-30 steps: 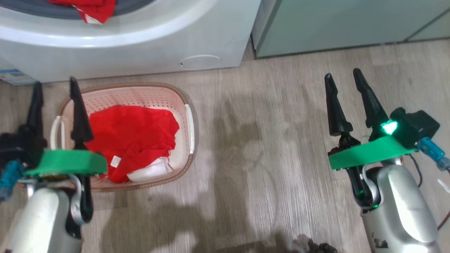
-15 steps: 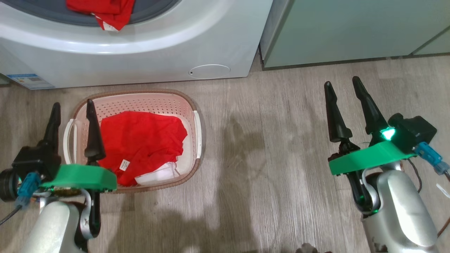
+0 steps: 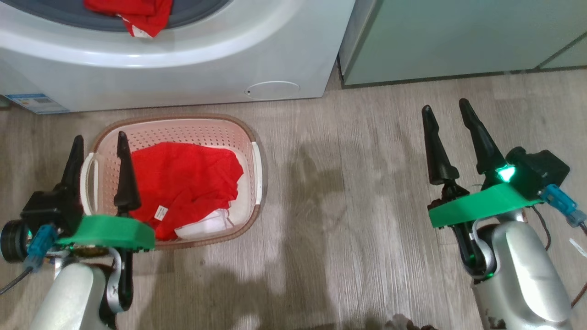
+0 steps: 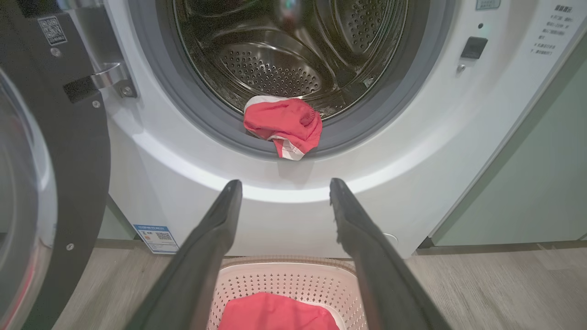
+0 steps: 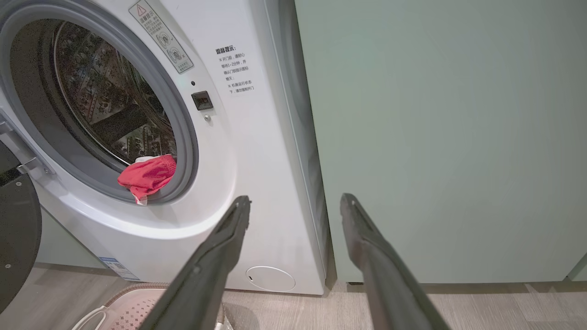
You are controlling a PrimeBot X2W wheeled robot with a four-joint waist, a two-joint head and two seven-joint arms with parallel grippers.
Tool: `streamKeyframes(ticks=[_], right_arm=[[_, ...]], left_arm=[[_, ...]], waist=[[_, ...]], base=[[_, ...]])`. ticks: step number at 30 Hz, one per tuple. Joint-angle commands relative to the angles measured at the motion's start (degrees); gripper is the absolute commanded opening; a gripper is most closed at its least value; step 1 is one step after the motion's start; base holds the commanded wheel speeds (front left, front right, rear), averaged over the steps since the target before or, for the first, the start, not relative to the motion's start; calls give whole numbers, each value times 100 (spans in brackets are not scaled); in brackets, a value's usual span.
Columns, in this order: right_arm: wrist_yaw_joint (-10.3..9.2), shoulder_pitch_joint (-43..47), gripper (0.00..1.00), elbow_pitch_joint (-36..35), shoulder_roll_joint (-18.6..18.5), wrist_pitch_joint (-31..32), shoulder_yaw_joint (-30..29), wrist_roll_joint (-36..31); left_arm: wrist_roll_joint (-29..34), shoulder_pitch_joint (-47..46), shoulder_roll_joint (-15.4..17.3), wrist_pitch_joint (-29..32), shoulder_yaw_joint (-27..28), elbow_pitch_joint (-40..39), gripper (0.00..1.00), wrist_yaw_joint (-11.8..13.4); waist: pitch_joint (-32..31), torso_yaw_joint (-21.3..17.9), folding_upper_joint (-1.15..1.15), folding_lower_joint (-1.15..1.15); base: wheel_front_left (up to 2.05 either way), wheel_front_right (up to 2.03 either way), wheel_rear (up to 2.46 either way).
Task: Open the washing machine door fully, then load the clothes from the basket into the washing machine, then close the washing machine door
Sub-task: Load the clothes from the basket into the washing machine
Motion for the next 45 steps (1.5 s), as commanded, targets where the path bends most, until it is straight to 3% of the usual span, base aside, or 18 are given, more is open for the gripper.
streamKeyframes(ticks=[1,5,10,15,20,33,39,45], right_arm=[[0,12,100,-220,2,4,113,-9],[0,-46,100,-236,2,-13,144,49],[0,-154,100,-246,2,-60,297,185],[0,-313,100,-157,2,-121,533,468],[0,-410,100,-177,2,-135,685,700],[0,-512,100,-369,2,-137,896,1086],[0,-631,100,-432,2,-137,1022,1202],[0,-691,100,-473,2,-138,1114,1258]], left_arm=[[66,-156,143,-16,194,-162,100,12],[141,-461,237,160,98,-200,100,-53],[223,-1369,474,615,-104,105,100,-391],[242,-2757,749,1470,-342,1024,100,-901],[149,-3765,934,2201,-388,1889,100,-1210],[516,-5381,1753,3345,-594,3125,100,-1619],[630,-5816,2082,3981,-770,3485,100,-1895],[784,-6096,2284,4637,-975,3716,100,-1981]], waist=[[46,-9,0,0],[189,-51,0,0],[449,-233,0,0],[750,-644,0,0],[978,-979,0,0],[1453,-1422,0,0],[1623,-1555,0,0],[1700,-1643,0,0]], base=[[0,0,0],[0,0,0],[0,0,0],[0,0,0],[0,0,0],[0,0,0],[0,0,0],[0,0,0]])
